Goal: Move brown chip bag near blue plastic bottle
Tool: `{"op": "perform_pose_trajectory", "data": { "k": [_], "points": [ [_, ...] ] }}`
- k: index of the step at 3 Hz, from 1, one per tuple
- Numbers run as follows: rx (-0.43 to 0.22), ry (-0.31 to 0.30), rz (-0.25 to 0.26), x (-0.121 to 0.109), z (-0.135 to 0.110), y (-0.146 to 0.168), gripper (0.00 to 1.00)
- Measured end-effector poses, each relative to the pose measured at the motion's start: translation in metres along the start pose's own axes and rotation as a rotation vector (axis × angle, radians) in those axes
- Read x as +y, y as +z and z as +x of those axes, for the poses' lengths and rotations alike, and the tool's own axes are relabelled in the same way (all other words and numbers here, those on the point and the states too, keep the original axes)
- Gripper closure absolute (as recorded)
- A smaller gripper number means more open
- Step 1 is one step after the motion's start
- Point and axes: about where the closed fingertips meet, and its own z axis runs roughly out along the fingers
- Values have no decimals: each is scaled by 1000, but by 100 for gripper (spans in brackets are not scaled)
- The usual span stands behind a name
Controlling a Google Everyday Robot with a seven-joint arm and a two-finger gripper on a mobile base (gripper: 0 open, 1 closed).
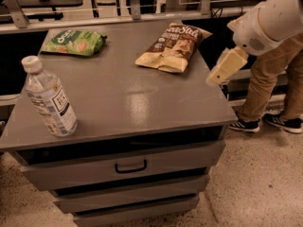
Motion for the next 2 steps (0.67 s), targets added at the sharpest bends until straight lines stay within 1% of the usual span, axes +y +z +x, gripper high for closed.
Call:
{"op": "perform_pose_trajectory", "data": {
  "k": [1, 2],
  "points": [
    [-119, 103, 20, -34, -14, 43, 0],
    [-191, 225, 21, -58, -27, 88, 0]
  ]
}}
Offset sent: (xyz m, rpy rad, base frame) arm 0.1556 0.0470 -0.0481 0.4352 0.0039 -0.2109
